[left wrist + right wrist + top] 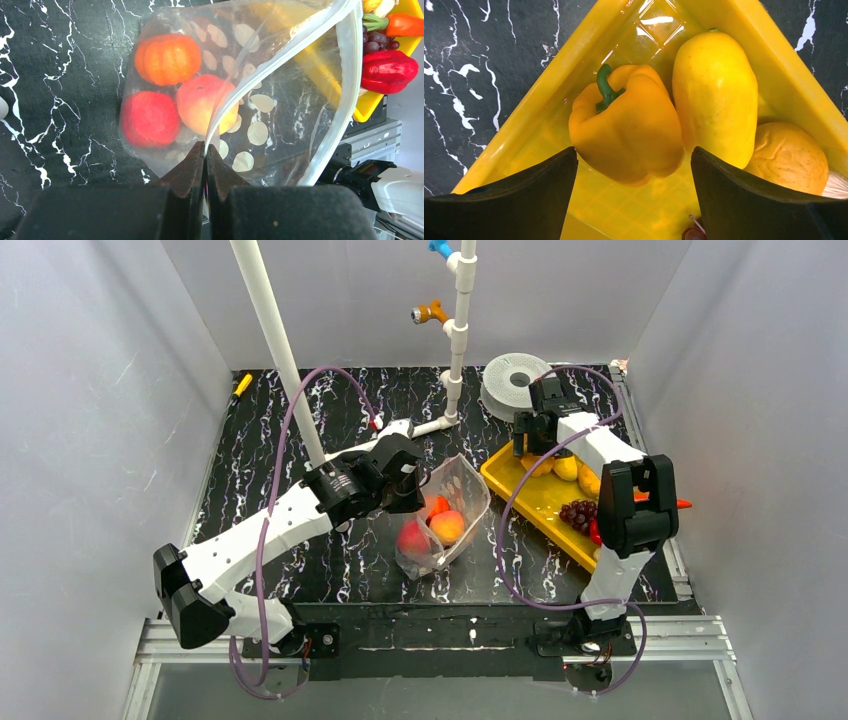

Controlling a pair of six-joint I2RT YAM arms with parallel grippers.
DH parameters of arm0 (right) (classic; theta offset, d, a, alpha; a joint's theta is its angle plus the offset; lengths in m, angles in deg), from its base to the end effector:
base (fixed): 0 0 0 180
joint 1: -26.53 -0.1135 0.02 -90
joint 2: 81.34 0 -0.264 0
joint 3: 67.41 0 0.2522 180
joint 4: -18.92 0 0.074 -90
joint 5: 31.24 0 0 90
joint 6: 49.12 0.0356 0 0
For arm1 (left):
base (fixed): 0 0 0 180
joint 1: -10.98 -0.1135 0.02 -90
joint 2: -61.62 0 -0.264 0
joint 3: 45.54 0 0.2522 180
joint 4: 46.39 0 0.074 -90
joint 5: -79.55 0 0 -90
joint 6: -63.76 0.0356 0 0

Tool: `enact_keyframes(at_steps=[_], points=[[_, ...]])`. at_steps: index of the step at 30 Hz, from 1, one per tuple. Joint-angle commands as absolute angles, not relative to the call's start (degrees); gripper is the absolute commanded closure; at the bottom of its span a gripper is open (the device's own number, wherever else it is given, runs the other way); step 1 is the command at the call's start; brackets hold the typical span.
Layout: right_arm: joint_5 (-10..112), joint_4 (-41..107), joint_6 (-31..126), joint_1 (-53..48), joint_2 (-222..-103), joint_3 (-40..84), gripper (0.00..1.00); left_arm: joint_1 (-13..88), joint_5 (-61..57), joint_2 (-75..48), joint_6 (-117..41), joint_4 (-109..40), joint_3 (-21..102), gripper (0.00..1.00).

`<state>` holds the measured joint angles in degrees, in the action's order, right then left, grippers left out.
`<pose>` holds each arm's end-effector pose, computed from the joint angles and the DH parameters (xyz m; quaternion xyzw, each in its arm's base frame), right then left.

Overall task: Place the food in the zip-top bag and seal the zipper
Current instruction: Pick up the fake vegetable from the bin.

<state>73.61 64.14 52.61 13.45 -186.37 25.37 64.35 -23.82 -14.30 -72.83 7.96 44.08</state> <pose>0.3851 0.0801 0.2236 0.0250 0.9523 -0.0615 0.2979 0.1756 -0.2224 0.3585 0.0049 0.9038 -0.2495 0.3476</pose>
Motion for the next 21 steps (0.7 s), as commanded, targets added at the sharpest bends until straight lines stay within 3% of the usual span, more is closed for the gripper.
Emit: enact_keyframes(at_steps=[1,21], points=[[73.25,64.22,50.36,13.56,-187.42,27.82,0.11,64.07,-24.59,-13.37,-72.33,9.73,45.71,1.0],[74.61,62.84,48.76,12.38,-190.43,29.53,0.15,63.84,-24.51,-13.23,-72.38,10.21,45.55,1.0]])
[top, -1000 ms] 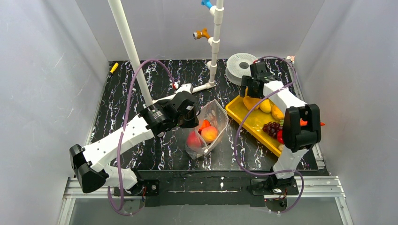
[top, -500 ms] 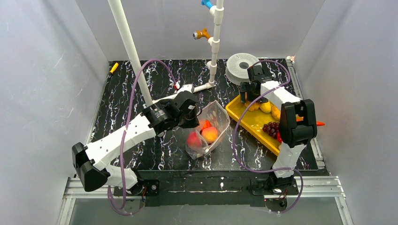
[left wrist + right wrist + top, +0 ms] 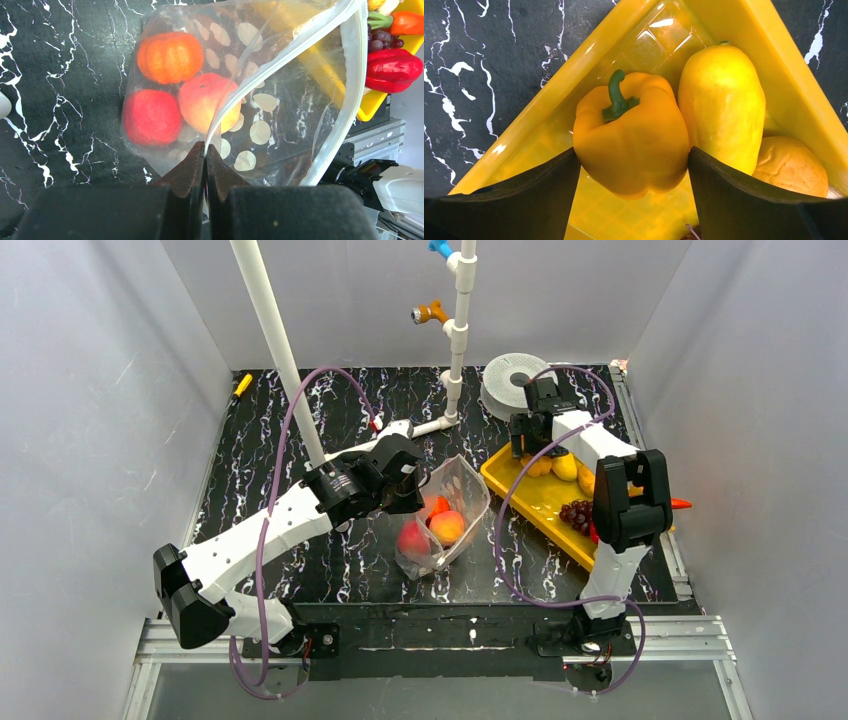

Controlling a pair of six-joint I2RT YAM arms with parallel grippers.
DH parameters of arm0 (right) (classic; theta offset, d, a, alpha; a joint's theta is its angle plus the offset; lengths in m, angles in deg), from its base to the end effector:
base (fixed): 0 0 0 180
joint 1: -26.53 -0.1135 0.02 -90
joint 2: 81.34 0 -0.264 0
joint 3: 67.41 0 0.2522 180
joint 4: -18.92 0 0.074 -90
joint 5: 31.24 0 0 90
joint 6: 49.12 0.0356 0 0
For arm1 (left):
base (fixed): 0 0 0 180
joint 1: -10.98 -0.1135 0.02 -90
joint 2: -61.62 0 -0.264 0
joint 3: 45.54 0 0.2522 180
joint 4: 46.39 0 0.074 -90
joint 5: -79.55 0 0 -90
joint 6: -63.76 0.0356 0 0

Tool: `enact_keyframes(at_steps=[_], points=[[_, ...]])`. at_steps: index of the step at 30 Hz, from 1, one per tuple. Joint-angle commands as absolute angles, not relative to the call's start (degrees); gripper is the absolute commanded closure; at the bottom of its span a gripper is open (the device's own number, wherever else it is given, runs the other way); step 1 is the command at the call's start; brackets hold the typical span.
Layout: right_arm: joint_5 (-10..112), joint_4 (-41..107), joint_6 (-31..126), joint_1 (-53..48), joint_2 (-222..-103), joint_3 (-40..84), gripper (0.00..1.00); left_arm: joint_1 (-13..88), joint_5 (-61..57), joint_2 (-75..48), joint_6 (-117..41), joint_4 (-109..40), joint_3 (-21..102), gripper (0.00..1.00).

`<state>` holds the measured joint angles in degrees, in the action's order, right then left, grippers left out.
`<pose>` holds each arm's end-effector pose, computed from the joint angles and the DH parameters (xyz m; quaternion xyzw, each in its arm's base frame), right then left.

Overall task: Place the food in the zip-top bag and seal the zipper
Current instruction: Pick up the fake vegetable from the bin.

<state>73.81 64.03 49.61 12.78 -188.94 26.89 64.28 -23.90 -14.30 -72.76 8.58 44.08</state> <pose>0.3927 0.0866 0.2148 -0.0062 0.9546 -0.0710 0.2892 0.1754 -0.2215 0.3577 0.0053 0.9059 -0.2447 0.3455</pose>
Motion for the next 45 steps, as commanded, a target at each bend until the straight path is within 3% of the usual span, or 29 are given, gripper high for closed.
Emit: enact_keyframes(at_steps=[1,6,15,24,34,45], points=[[74.41,62.9,48.73,12.32,-190.72,29.67,0.15,63.83,-24.52,-13.2,-72.44,10.25,45.48,1.0],[74.24,62.98,48.76,12.03,-191.07,29.81,0.19,63.83,-24.34,-13.05,-72.56,10.4,45.25,1.0],[74.26,62.39,50.49,11.41,-186.33,27.26,0.59,63.72,-24.34,-13.32,-72.44,9.99,45.24,1.0],[73.12,61.8,53.39,10.64,-177.81,23.01,0.81,63.62,-24.07,-12.74,-72.61,9.56,44.32,1.0],[64.32,61.32,56.7,9.44,-164.26,19.16,0.95,63.51,-23.98,-12.45,-72.62,9.16,44.03,1.0],[48.87,58.63,60.38,6.23,-145.58,13.01,0.99,63.45,-23.63,-12.03,-72.6,8.31,43.54,1.0]])
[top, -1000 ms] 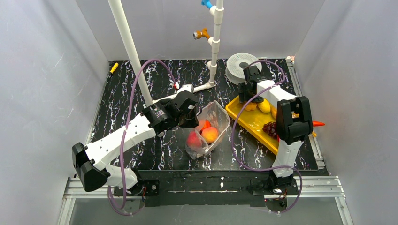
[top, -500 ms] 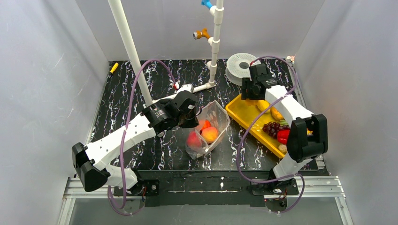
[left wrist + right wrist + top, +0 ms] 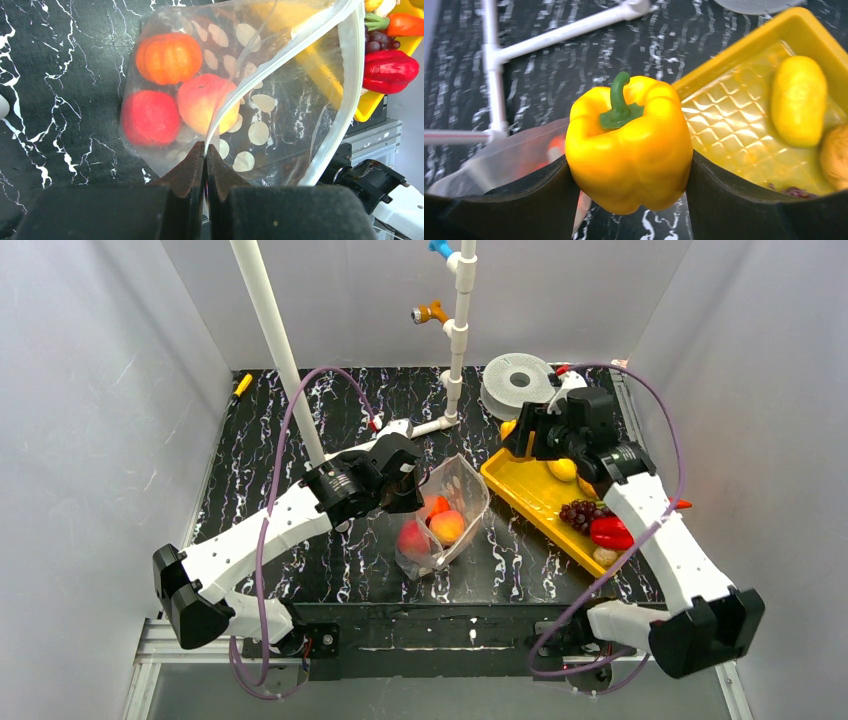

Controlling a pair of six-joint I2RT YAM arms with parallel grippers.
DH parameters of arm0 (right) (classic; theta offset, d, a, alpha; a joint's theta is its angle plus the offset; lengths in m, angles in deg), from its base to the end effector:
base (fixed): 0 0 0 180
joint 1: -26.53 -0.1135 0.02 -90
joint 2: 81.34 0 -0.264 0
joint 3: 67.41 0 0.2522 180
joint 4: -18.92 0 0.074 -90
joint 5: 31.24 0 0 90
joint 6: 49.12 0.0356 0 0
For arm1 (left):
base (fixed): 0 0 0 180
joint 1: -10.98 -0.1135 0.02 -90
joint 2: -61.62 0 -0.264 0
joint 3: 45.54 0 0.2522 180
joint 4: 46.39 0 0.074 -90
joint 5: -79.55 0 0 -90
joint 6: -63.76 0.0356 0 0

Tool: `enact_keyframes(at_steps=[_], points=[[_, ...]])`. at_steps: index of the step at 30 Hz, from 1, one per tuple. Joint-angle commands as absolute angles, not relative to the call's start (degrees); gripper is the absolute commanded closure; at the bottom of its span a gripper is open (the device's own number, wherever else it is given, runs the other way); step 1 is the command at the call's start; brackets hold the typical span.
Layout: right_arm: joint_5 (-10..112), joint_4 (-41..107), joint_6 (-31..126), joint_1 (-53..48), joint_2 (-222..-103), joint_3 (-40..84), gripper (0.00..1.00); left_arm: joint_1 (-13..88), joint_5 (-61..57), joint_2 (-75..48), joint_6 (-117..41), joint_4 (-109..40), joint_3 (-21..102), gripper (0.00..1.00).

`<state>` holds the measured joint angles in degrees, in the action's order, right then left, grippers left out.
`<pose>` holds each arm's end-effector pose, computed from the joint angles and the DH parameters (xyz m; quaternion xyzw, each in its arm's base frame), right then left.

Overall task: Place the food in the zip-top bag and seal the zipper
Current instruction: Pick up the fake vegetable from the bin, then place the fake vegetable in the zipper food storage bag.

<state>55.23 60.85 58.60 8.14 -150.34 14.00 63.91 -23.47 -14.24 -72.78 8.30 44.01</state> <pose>0.2527 0.0863 0.3602 -0.0206 0.8634 0.1813 0.4704 0.1767 -0.2206 0.3579 0.0034 0.9053 -0.2477 0.3450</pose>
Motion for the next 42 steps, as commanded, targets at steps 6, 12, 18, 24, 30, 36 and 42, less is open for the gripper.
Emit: enact_keyframes(at_steps=[6,12,18,24,30,36,42], points=[[46.58,56.78,60.81,-0.17,-138.16,10.97,0.99,63.5,-23.36,-12.11,-72.58,7.98,43.53,1.0],[42.86,49.77,61.64,-9.34,-134.94,7.51,0.99,63.47,-23.28,-11.94,-72.77,7.87,43.68,1.0],[44.14,50.17,61.34,-17.0,-137.51,7.3,0.99,63.51,-23.37,-11.68,-72.81,7.96,44.0,1.0],[48.32,54.21,59.28,-22.46,-140.36,7.55,0.97,63.46,-23.46,-11.61,-72.75,8.0,44.6,1.0],[47.91,55.08,58.52,-24.61,-140.68,6.43,0.88,63.44,-23.83,-11.19,-72.67,8.06,45.1,1.0],[49.57,56.79,57.18,-25.83,-141.64,6.03,0.8,63.5,-24.38,-10.64,-72.48,8.31,46.1,1.0],[50.87,57.79,56.29,-26.21,-142.16,5.64,0.71,63.46,-23.69,-9.86,-72.57,8.6,46.27,1.0]])
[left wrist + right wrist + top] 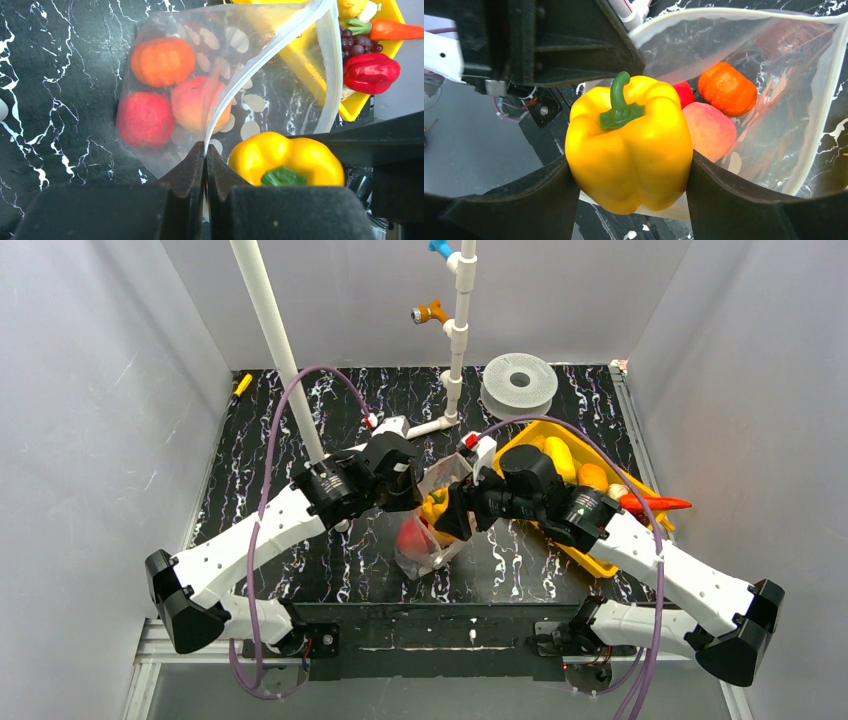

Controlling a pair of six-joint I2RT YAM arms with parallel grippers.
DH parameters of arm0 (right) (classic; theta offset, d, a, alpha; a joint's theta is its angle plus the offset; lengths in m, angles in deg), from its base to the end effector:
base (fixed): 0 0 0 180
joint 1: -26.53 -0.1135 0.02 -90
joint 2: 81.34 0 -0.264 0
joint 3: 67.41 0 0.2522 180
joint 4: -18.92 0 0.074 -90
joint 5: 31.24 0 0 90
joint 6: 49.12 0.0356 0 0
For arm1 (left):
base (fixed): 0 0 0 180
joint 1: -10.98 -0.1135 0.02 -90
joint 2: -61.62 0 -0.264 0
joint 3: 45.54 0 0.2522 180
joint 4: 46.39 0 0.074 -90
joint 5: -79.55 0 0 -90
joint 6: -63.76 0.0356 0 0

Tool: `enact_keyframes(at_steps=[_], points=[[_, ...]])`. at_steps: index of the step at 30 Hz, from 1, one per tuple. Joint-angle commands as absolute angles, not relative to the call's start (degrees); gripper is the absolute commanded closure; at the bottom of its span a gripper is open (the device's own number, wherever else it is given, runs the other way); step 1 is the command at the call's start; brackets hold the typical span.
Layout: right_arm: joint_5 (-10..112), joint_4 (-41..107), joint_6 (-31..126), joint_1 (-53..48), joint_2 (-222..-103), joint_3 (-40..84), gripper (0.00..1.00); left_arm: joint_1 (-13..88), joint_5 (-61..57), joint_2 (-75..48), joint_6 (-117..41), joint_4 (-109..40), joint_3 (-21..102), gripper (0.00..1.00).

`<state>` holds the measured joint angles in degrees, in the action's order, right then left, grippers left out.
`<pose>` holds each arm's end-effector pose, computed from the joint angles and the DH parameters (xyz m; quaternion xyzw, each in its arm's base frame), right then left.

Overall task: Place the food in the zip-top bag and seal the zipper
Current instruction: Place the fake vegetable in the zipper food storage bag.

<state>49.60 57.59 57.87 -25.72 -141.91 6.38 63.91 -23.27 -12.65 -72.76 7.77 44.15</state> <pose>0.1390 0.1888 0.3542 -0.2959 0.7903 0.3580 0.3997 0.1729 -0.2157 0.3666 0.0019 0.8973 -0.2629 0.3547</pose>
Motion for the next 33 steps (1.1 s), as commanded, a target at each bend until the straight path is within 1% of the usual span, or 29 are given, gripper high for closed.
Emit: enact_keyframes(at_steps=[1,6,10,12,15,16,21,27,33], points=[[50.98,57.91,56.18,-26.29,-142.29,5.6,0.69,63.45,-23.6,-9.8,-72.62,8.59,46.35,1.0],[49.8,57.96,55.82,-27.04,-143.31,5.87,0.6,63.48,-23.46,-9.83,-72.61,8.57,46.78,1.0],[49.21,57.9,55.36,-28.13,-144.38,6.1,0.48,63.46,-23.12,-10.11,-72.74,8.54,46.58,1.0],[49.31,57.89,55.21,-28.54,-144.62,6.11,0.41,63.45,-23.02,-10.13,-72.85,8.42,46.42,1.0],[50.0,57.69,55.45,-28.7,-144.68,5.87,0.23,63.45,-23.06,-9.86,-72.91,8.41,46.04,1.0],[50.13,57.74,55.41,-28.74,-144.61,5.89,0.18,63.5,-23.11,-9.74,-72.94,8.41,45.89,1.0],[50.95,56.9,55.47,-28.75,-143.05,5.28,0.02,63.45,-23.2,-9.51,-73.0,8.41,45.43,1.0],[52.67,56.57,55.56,-28.75,-141.73,5.33,0.02,63.5,-23.15,-9.14,-73.69,8.11,44.43,1.0],[58.15,55.89,56.26,-28.75,-138.7,5.26,0.02,63.44,-22.74,-9.77,-73.61,8.0,44.12,1.0]])
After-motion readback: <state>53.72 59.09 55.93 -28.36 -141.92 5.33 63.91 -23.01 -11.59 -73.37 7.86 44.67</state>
